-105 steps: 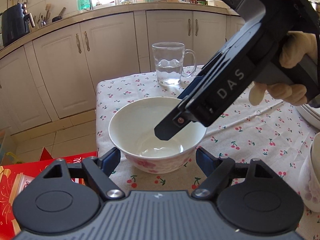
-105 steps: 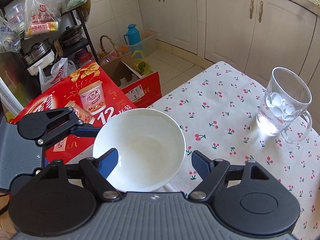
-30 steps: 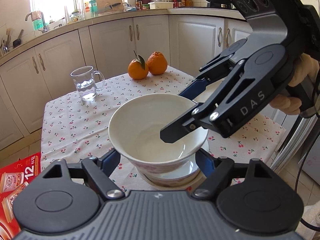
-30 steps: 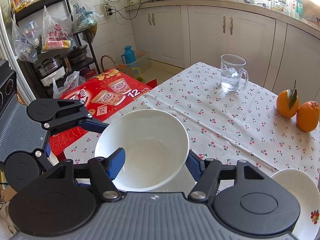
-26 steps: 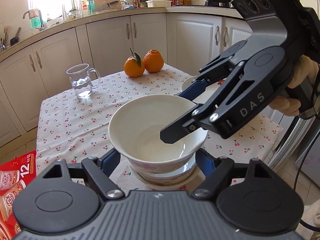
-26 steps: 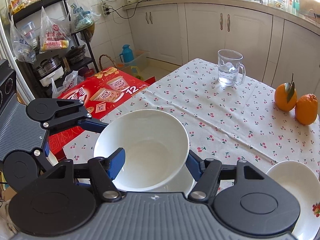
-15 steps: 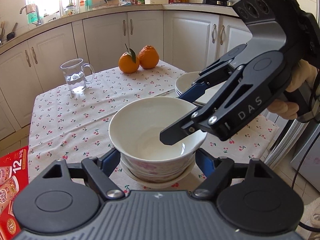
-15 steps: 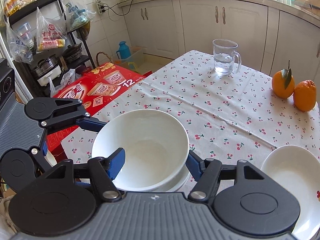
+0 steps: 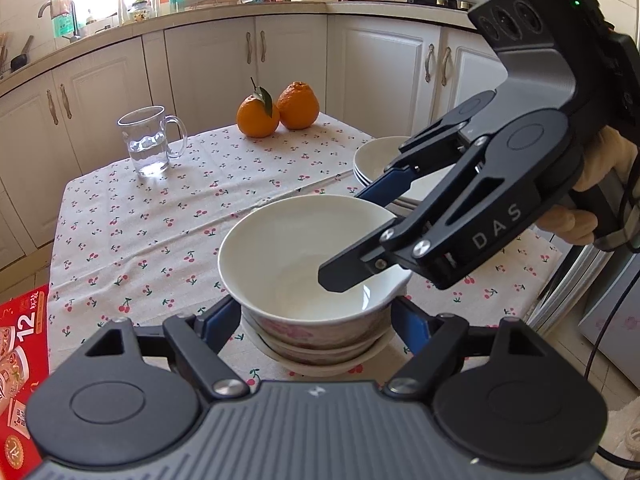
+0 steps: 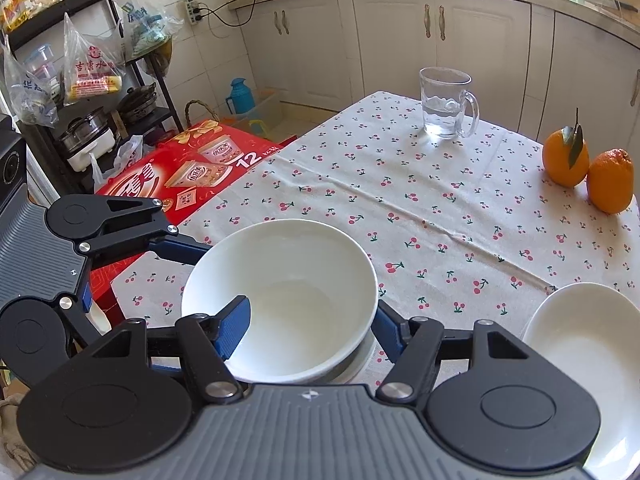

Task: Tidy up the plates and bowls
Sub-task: 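Lower the bowl onto the nested bowls and open the right tool, then close both tools on opposite rims of the three-bowl stack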

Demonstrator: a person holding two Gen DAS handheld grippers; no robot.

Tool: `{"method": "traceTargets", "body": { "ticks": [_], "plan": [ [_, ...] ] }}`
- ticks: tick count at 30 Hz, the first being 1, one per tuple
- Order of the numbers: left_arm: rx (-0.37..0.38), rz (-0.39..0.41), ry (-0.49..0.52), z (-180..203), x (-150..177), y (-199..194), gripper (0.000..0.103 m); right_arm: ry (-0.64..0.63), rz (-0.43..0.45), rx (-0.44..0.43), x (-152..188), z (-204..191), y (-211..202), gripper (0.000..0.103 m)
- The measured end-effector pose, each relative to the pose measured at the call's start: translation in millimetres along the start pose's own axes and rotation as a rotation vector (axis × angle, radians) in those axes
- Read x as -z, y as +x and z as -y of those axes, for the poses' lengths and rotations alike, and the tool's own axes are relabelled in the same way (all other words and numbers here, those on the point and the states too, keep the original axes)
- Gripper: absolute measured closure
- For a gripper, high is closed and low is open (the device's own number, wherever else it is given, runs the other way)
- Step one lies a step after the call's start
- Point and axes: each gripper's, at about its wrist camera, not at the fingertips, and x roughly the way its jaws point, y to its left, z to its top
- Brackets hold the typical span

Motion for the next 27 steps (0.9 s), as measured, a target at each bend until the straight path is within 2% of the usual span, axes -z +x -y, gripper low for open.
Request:
{"method": "traceTargets", "body": {
  "ticks": [6,8,11,13,20,27],
  "plan": [
    [0.013,-0.001,-0.002,-1.7,0.3,1.3,0.019,-0.008,-0.014,0.012,1.6,-1.2,4.1,0.031],
    [0.029,-0.007,-0.012,-3.4,1.3,2.5,0.016,-0.008,-0.012,0.007,3.0,-1.0,4.8,0.028],
    [0.002,0.022,0.012,-2.1,2.3,-2.8,0.009,-0.014,-0.006,-0.001,3.9,-3.0,4.1,0.018],
    [0.009,0.03,0.016,-2.9,2.2,-7.2,0.009,-0.023,0.002,0.008,4.4,-5.1,3.2,0.006],
    [0.031,0.005,0.055,-6.8,10.7,-17.9,0.007,-0.051,0.037,0.028,12.1,-9.7,-11.0,0.0],
    [0.027,-0.056,0.109,-13.2,21.1,-16.4,0.006,-0.17,0.026,0.079,37.3,-22.6,-26.3,0.0]
  ]
}}
